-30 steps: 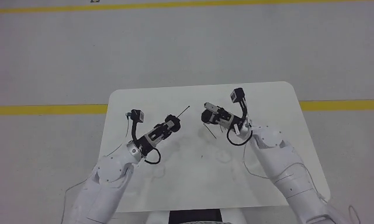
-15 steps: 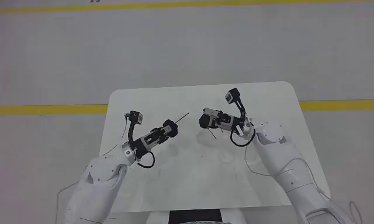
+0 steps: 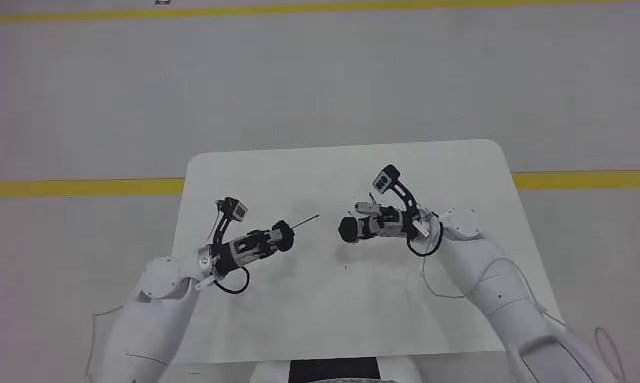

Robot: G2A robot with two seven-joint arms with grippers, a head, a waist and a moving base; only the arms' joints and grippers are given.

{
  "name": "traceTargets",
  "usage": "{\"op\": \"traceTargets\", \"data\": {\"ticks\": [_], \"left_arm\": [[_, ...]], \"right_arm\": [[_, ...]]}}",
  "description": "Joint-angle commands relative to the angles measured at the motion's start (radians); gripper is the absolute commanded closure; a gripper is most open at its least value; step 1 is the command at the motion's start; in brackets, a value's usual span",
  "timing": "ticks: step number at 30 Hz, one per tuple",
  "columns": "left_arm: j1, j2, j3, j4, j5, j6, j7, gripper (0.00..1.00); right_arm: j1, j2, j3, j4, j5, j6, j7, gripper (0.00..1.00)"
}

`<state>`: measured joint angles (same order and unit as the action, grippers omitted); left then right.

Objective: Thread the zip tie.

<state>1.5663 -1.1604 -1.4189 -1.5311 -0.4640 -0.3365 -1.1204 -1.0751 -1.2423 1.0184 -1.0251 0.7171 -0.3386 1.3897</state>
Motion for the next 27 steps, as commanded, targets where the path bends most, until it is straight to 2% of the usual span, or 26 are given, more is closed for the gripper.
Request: {"op": "traceTargets", "data": {"ticks": [1,4,13,15,18,26,27], "left_arm": [[-0.006,0.002,0.009,0.011,-0.005,-0.002,-0.021,1.00],[-0.015,0.004,0.031,0.017,-0.013,-0.003,-0.045,1.00],[-0.018,0.004,0.035,0.018,-0.015,-0.003,-0.048,1.00],[-0.019,0.005,0.045,0.015,0.002,0.009,-0.026,1.00],[-0.021,0.007,0.059,0.015,-0.028,0.021,-0.047,1.00],[-0.036,0.017,0.081,0.033,-0.068,0.029,-0.120,1.00],[-0.036,0.017,0.081,0.033,-0.068,0.029,-0.120,1.00]], "right_arm": [[0.023,0.009,-0.048,0.009,0.017,-0.001,0.000,0.00],[0.049,0.018,-0.102,0.009,0.048,-0.001,0.000,0.00],[0.060,0.021,-0.105,0.025,0.057,-0.001,0.000,0.00],[0.048,0.022,-0.103,0.009,0.052,0.002,-0.018,0.00],[0.039,0.023,-0.104,-0.007,0.074,-0.001,0.000,0.00],[0.053,0.037,-0.157,-0.039,0.089,-0.001,0.000,0.00],[0.058,0.039,-0.166,-0.042,0.084,-0.001,0.000,0.08]]}}
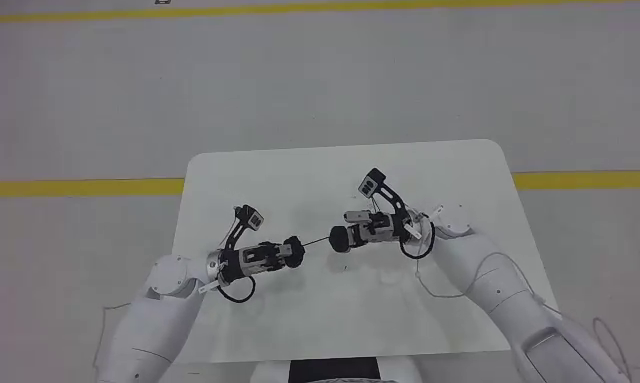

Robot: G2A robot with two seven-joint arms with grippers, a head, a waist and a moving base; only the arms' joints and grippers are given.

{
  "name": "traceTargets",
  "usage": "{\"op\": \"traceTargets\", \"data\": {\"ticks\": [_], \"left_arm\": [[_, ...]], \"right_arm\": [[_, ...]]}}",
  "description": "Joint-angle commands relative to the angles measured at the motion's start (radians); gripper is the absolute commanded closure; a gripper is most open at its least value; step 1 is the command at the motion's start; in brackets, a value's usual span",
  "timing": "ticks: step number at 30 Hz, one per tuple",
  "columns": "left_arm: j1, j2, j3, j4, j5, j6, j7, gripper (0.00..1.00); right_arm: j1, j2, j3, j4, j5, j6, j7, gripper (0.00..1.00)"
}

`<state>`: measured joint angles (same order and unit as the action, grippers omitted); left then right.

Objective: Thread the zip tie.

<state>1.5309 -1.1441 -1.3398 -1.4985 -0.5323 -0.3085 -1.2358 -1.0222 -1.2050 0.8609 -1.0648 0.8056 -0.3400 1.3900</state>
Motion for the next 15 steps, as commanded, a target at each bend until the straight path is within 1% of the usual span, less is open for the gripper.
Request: {"op": "traceTargets", "data": {"ticks": [1,2,3,4,6,9,11,15], "left_arm": [[-0.001,0.000,0.002,0.000,0.000,0.001,-0.004,1.00],[-0.001,0.000,0.002,0.000,0.000,0.001,-0.004,1.00],[-0.001,0.000,0.002,0.000,0.000,0.001,-0.004,1.00],[-0.001,0.000,0.002,0.000,0.000,0.001,-0.004,1.00],[-0.001,0.000,0.002,0.000,0.000,0.001,-0.004,1.00],[-0.001,0.000,0.002,0.000,0.000,0.001,-0.004,1.00],[-0.001,0.000,0.002,0.000,0.000,0.001,-0.004,1.00],[-0.001,0.000,0.002,0.000,0.000,0.001,-0.004,1.00]], "right_arm": [[0.009,0.004,-0.020,-0.006,-0.007,0.000,0.000,0.21],[0.012,0.006,-0.027,-0.007,-0.004,0.000,0.000,0.44],[0.015,0.008,-0.034,-0.008,-0.004,0.000,0.000,0.52],[0.018,0.010,-0.041,-0.009,-0.003,0.000,0.000,0.56],[0.022,0.014,-0.054,-0.011,0.005,0.000,0.000,0.59],[0.026,0.022,-0.070,-0.017,0.017,0.000,0.000,0.66],[0.027,0.027,-0.075,-0.016,0.024,0.000,0.000,0.73],[0.030,0.037,-0.085,-0.019,0.035,0.000,0.000,0.74]]}}
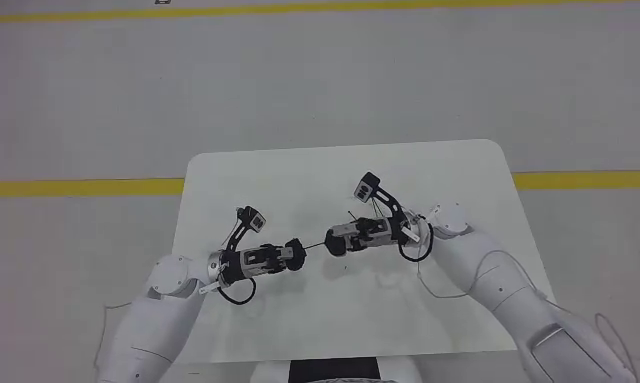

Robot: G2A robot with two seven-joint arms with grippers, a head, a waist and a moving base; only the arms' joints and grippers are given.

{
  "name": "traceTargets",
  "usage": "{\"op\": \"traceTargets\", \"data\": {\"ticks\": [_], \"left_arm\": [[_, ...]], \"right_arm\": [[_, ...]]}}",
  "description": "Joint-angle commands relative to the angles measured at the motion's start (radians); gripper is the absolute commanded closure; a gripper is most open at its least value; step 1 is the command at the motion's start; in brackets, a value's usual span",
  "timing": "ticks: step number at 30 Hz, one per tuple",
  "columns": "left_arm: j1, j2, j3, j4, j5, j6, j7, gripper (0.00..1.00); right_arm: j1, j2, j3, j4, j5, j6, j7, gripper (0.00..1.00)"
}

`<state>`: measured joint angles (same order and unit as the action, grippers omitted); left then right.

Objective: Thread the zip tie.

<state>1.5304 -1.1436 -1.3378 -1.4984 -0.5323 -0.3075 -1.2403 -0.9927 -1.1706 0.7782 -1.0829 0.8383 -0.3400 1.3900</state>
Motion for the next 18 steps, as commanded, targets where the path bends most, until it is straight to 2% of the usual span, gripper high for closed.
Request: {"op": "traceTargets", "data": {"ticks": [1,11,16,18], "left_arm": [[0.000,0.000,0.000,0.000,0.000,0.000,0.000,1.00],[0.000,0.000,0.000,0.000,0.000,0.000,0.000,1.00],[0.000,0.000,0.000,0.000,0.000,0.000,0.000,1.00],[0.000,0.000,0.000,0.000,0.000,0.000,0.000,1.00]], "right_arm": [[0.001,0.004,-0.005,-0.002,0.003,0.000,0.000,0.75],[0.009,0.017,-0.031,-0.009,0.007,0.000,0.000,0.73],[0.011,0.022,-0.037,-0.008,0.009,0.000,0.000,0.85],[0.011,0.023,-0.038,-0.009,0.009,0.000,0.000,0.85]]}}
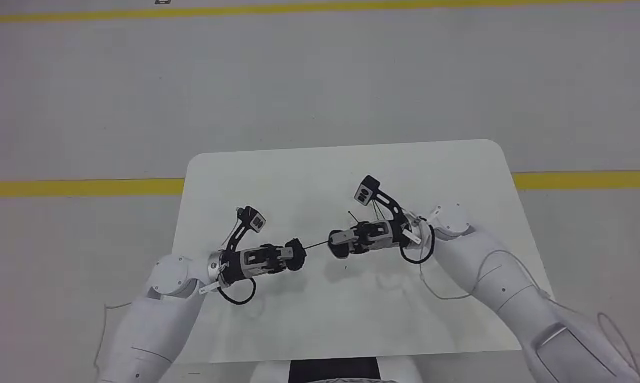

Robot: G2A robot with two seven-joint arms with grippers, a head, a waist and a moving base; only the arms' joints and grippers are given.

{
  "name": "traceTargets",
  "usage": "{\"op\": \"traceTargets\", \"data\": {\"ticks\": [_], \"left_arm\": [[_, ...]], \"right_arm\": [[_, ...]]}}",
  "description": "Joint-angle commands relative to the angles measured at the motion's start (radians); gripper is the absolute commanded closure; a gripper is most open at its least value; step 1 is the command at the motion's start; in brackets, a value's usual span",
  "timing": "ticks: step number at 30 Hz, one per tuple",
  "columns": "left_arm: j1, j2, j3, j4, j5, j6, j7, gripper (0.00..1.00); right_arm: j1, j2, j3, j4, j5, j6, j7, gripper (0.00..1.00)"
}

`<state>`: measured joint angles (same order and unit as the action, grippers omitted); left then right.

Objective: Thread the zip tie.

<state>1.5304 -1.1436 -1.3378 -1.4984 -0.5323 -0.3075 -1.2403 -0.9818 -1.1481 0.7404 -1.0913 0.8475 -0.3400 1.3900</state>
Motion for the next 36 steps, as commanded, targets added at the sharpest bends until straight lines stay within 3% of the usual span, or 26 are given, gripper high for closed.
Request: {"op": "traceTargets", "data": {"ticks": [1,9,15,22,36], "left_arm": [[0.000,0.000,0.000,0.000,0.000,0.000,0.000,1.00],[0.000,0.000,0.000,0.000,0.000,0.000,0.000,1.00],[0.000,0.000,0.000,0.000,0.000,0.000,0.000,1.00],[0.000,0.000,0.000,0.000,0.000,0.000,0.000,1.00],[0.000,0.000,0.000,0.000,0.000,0.000,0.000,1.00]], "right_arm": [[0.001,0.001,-0.001,0.000,0.000,0.000,0.000,0.85],[0.004,0.004,-0.007,0.001,0.002,0.000,0.000,0.91],[0.005,0.004,-0.009,0.005,0.007,0.000,0.000,0.86],[0.009,0.002,-0.008,0.016,0.009,0.000,0.000,0.91],[0.014,-0.008,-0.007,0.034,0.007,0.000,0.000,0.88]]}}
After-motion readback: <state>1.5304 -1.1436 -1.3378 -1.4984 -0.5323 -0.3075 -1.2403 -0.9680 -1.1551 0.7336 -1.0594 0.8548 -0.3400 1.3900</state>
